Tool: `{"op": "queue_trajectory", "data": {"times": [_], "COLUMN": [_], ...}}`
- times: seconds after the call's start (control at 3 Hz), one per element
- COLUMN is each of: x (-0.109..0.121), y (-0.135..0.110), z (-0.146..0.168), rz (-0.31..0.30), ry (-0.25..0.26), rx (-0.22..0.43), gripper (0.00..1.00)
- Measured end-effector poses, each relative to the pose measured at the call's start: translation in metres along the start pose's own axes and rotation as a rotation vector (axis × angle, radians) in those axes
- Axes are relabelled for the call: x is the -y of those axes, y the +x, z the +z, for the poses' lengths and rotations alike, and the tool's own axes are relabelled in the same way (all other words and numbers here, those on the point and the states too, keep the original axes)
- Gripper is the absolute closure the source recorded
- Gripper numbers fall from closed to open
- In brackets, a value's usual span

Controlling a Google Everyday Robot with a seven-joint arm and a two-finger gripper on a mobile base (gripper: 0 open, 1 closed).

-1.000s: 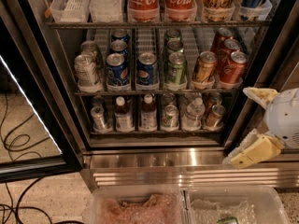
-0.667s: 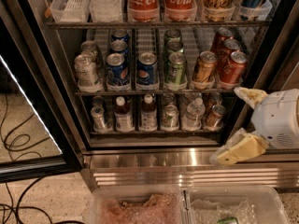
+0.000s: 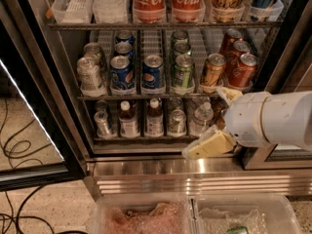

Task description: Pick blue plastic bottle from bottom shelf of fridge

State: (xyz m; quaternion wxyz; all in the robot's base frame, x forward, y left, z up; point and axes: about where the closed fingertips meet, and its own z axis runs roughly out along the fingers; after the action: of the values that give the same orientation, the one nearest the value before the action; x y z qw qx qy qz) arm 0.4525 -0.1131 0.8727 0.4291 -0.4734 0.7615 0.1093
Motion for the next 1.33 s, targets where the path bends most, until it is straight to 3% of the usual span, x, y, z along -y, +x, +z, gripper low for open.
{"op": "queue_trajectory", "data": {"times": [0.33, 0.67, 1.0, 1.33], "x": [-0.013, -0.015, -0.015, -0.025], "y": [0.008, 0.007, 0.007, 0.017], "z": [0.024, 0.025, 0.025, 0.038], "rz": [0.070, 0.138, 0.138, 0.114], "ry": [-0.033, -0.034, -0.034, -0.091], "rx": [-0.050, -0.055, -0.055, -0.011], "gripper": [0.00, 0.00, 0.00, 0.00]}}
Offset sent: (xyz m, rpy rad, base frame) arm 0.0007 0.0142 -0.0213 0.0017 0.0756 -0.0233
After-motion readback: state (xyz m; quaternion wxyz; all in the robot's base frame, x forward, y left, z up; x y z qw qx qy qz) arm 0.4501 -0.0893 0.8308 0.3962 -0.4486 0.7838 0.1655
